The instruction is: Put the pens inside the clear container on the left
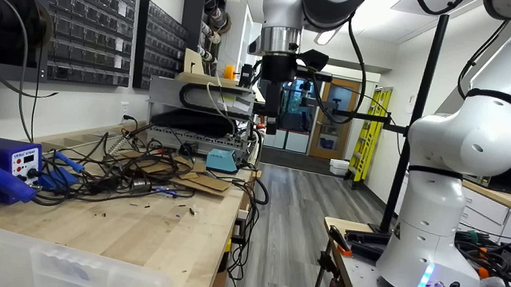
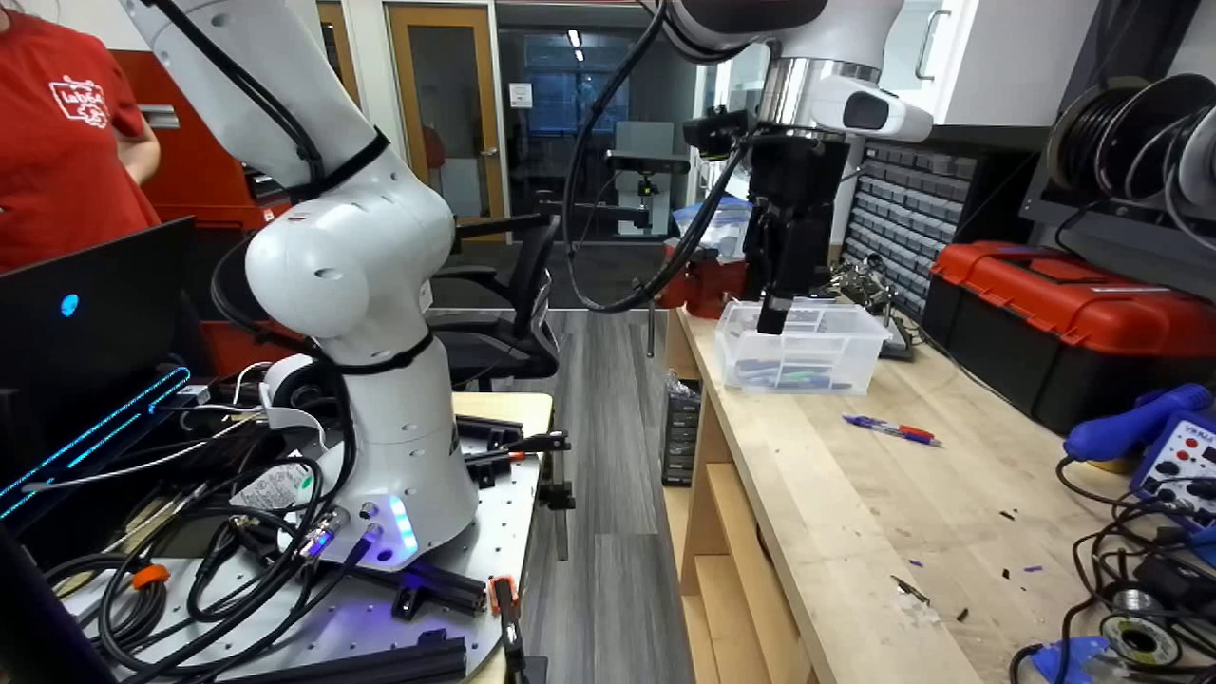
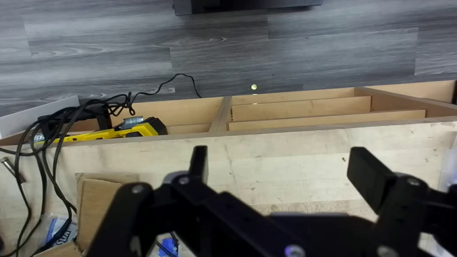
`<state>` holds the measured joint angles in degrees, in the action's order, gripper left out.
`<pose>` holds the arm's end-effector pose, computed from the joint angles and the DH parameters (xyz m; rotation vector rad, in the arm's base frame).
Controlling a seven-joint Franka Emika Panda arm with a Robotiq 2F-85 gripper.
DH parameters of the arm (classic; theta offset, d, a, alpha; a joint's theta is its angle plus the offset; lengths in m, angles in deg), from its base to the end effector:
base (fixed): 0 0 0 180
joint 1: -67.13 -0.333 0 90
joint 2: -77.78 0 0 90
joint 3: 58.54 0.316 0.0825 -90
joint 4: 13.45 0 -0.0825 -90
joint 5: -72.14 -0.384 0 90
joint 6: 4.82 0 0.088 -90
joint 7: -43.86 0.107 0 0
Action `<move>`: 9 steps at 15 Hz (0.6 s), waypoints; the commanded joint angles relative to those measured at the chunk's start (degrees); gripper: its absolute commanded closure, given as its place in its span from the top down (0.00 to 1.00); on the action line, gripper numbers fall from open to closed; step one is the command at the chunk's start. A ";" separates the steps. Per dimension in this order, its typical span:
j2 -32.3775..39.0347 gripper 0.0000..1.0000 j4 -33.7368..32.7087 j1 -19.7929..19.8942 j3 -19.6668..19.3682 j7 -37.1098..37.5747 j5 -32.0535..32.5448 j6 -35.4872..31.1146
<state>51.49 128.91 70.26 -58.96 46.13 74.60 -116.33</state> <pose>0.3935 -0.0274 0.4446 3.1012 -0.1293 -0.1241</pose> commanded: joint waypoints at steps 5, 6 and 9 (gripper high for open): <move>-0.18 1.00 -0.03 -0.82 0.43 0.79 -0.30 -0.05; -0.11 1.00 -0.11 -1.02 0.67 1.11 -0.57 -0.05; 0.97 1.00 -0.61 -1.69 2.19 3.61 -1.21 -1.92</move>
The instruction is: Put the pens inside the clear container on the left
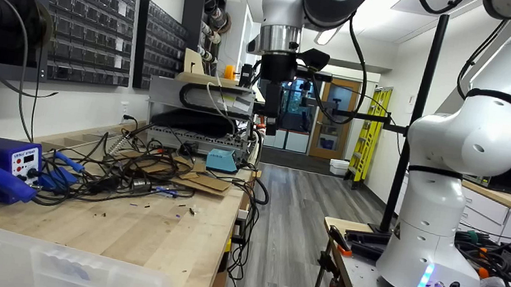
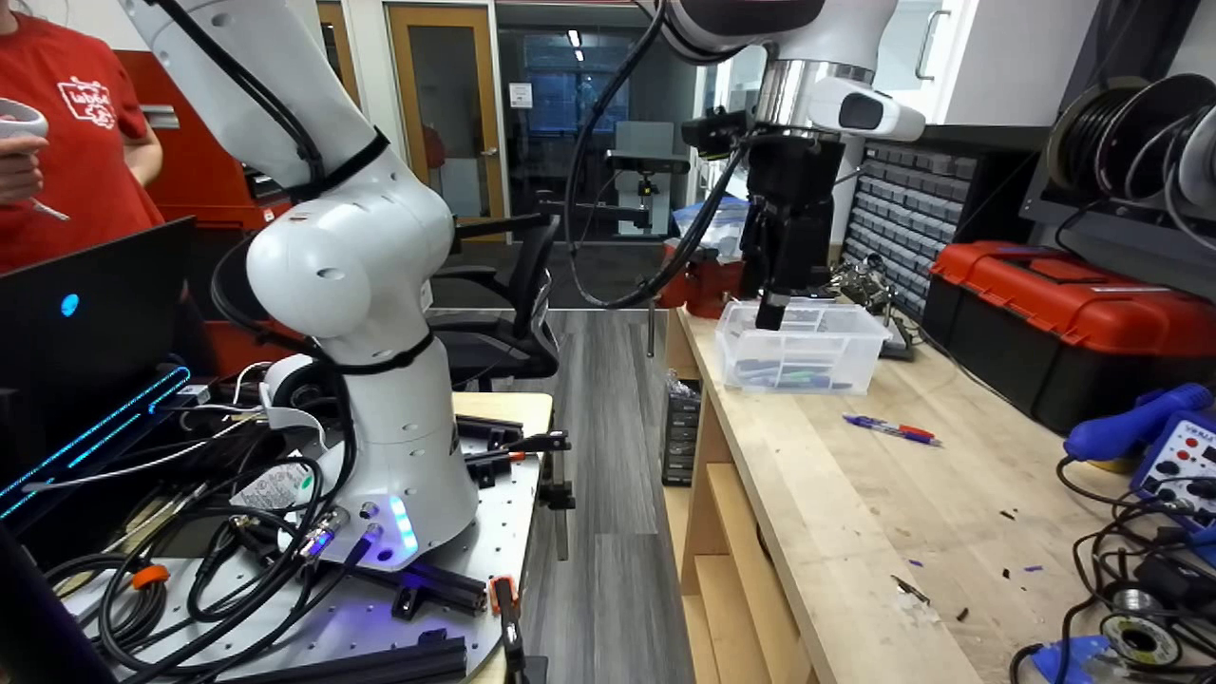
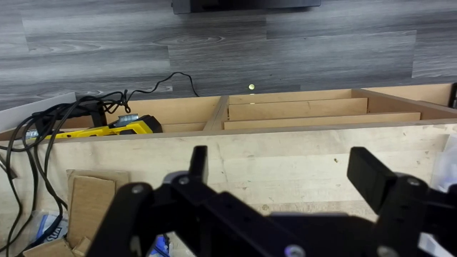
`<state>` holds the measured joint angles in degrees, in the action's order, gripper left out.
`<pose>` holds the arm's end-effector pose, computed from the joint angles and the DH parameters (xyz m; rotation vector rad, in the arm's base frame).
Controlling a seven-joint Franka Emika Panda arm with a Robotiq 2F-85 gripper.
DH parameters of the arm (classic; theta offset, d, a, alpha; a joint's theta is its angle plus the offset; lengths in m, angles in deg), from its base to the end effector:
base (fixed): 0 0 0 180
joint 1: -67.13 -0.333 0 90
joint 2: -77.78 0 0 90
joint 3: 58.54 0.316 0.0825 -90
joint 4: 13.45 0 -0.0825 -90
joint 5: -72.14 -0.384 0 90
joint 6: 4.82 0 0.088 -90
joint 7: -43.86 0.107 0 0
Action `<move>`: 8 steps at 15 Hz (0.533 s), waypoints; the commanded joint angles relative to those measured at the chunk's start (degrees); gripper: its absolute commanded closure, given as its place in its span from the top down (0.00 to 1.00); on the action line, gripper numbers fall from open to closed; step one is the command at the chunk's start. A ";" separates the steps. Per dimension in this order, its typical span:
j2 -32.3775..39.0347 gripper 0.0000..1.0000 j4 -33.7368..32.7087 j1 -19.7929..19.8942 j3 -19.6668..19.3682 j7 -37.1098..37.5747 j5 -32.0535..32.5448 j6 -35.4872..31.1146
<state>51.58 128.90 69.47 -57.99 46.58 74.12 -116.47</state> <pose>0.3947 -0.0146 0.4442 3.1011 -0.1021 -0.1216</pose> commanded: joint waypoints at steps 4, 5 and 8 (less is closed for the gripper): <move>3.55 1.00 -1.40 -1.01 4.33 9.12 0.12 -7.14; 4.30 1.00 -1.56 -1.05 5.10 10.75 0.31 -8.48; 7.48 1.00 -2.77 -1.12 7.88 17.06 1.19 -12.05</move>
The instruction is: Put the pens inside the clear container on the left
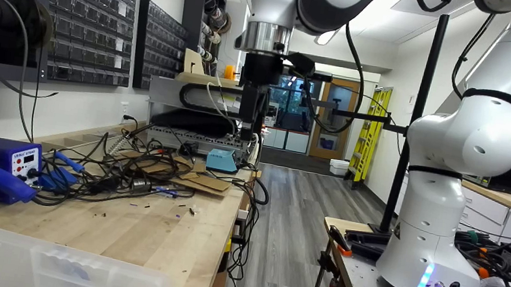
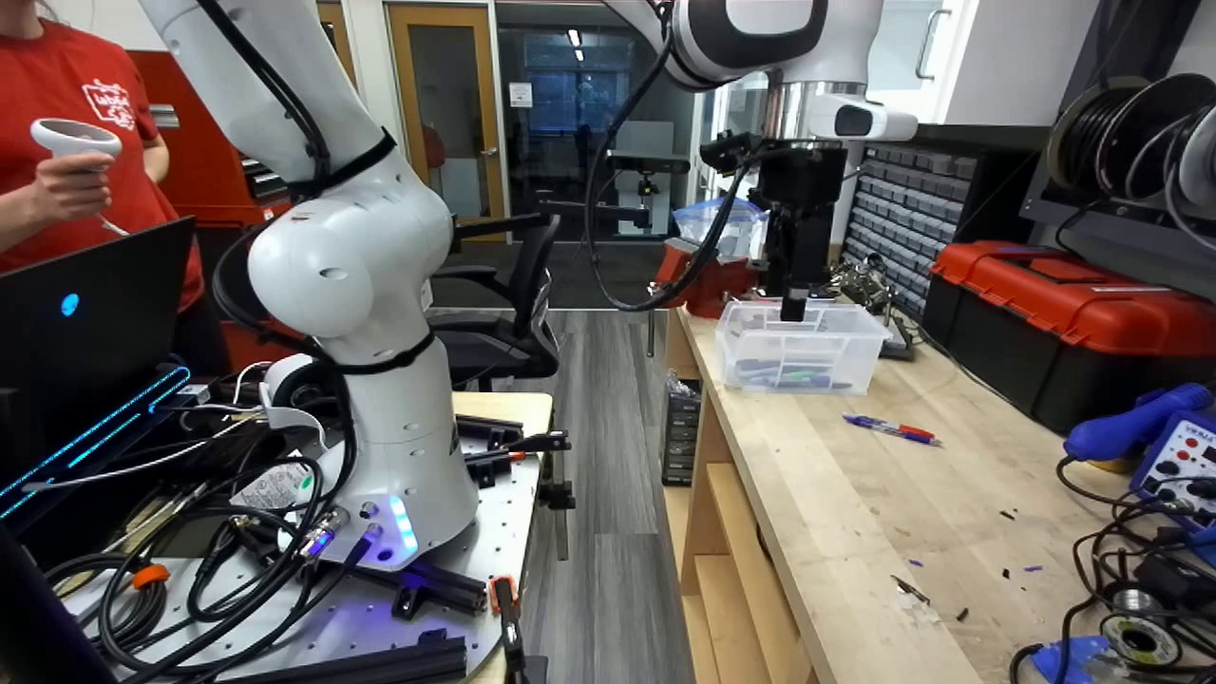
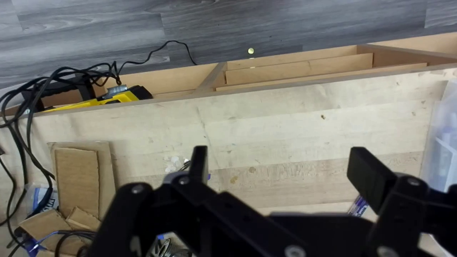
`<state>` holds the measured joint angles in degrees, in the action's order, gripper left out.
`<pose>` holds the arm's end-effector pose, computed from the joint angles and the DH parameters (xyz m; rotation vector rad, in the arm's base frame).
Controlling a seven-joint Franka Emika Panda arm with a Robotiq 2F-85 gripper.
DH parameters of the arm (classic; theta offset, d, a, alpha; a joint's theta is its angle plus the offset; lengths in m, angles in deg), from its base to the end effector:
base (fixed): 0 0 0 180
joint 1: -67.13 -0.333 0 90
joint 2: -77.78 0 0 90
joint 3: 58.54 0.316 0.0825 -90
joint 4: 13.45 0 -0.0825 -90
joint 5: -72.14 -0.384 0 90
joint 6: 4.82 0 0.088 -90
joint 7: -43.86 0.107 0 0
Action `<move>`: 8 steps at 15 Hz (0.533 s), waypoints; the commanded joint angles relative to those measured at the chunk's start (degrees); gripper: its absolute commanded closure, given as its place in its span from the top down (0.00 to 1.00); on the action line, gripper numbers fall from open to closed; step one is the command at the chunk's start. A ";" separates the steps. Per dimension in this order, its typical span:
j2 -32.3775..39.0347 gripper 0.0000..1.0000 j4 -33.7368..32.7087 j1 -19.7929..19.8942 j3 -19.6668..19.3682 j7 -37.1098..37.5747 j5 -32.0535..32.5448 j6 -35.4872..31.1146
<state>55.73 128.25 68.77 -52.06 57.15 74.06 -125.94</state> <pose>0.4219 0.0349 0.4329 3.0669 -0.2123 0.0519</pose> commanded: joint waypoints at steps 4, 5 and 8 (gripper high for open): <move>8.32 1.00 -4.93 -0.54 5.37 16.65 3.18 -5.42; 9.59 1.00 -5.77 -0.69 6.00 19.05 3.62 -5.67; 13.59 1.00 -8.84 -1.59 7.66 26.70 5.20 -6.08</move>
<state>65.19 123.02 68.46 -45.29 76.20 76.90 -131.43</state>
